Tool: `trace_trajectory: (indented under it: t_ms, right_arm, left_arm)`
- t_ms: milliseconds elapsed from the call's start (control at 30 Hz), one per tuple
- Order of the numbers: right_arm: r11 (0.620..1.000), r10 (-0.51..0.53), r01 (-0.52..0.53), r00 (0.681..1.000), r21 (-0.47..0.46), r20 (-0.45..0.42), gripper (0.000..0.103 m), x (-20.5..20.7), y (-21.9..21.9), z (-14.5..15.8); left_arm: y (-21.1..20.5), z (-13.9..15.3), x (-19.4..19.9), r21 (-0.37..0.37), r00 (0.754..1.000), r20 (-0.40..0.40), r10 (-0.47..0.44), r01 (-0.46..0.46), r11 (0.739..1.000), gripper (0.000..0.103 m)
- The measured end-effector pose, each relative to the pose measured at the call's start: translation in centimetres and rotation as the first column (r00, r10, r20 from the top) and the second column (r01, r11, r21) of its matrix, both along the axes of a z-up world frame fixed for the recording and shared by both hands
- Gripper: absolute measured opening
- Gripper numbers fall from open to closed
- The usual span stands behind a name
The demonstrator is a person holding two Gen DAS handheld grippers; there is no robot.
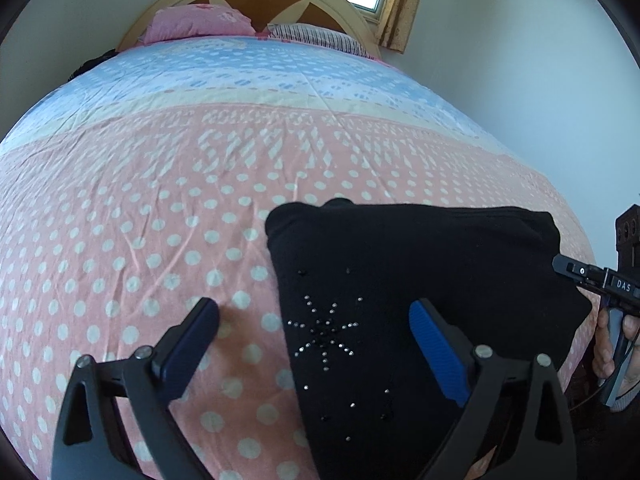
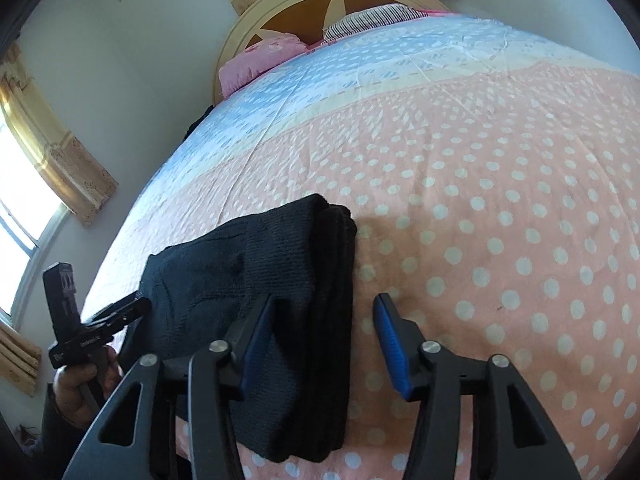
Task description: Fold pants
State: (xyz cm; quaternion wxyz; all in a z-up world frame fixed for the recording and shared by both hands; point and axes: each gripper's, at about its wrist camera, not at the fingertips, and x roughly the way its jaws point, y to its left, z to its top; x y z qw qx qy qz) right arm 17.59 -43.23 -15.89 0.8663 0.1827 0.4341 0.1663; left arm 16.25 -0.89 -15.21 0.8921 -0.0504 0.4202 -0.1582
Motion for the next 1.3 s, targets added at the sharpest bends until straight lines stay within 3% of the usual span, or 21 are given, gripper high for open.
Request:
trace_trajectory:
  t_ms: [133, 200, 367, 500, 667, 900, 1100, 1300]
  right_arm:
    - [0.999, 0.040, -0.040, 0.999, 0.022, -0.007, 0.039, -0.1, 0.5, -0.2]
    - [0.999, 0.034, -0.034, 0.999, 0.005, -0.002, 0.039, 0.1, 0.8, -0.4]
    - [0.994, 0.015, -0.012, 1.000, 0.106, -0.027, 0.039, 0.6, -0.4, -1.4]
    - [0.998, 0.012, -0.011, 1.000, 0.061, -0.012, 0.040, 0.2, 0.6, -1.1]
    - [0.989, 0.001, 0.003, 1.000, 0.146, -0.030, 0.038, 0.6, -0.2, -1.8]
    - [0.997, 0.000, -0.003, 1.000, 0.074, 0.031, 0.032, -0.6, 1.1, -0.7]
    - [0.997, -0.009, 0.005, 0.999, 0.080, 0.051, 0.028, -1.2, 1.2, -0.1]
    - [1.000, 0.014, -0.014, 0.996, 0.000, 0.093, 0.028, -2.1, 2.4, 1.2]
  left_arm:
    - [-0.1, 0.2, -0.5, -0.009, 1.000, 0.016, -0.012, 0.012, 1.000, 0.081]
    - [-0.5, 0.1, -0.2, 0.008, 1.000, 0.014, -0.022, 0.021, 1.000, 0.081]
    - [-0.8, 0.1, 0.4, -0.002, 0.999, -0.005, -0.040, 0.040, 0.999, 0.081]
    - [-1.3, 0.2, -0.1, 0.002, 0.998, 0.012, -0.060, 0.060, 0.998, 0.064]
    - [-1.5, 0.1, 0.3, -0.007, 0.999, 0.005, -0.053, 0.053, 0.999, 0.063]
    - [-1.7, 0.3, -0.3, 0.003, 0.997, 0.026, -0.066, 0.066, 0.998, 0.047]
    - [-1.6, 0.7, -0.8, -0.005, 0.997, 0.048, -0.055, 0.055, 0.998, 0.022]
    - [-1.3, 0.9, -1.0, -0.024, 0.998, 0.050, -0.050, 0.051, 0.998, 0.016]
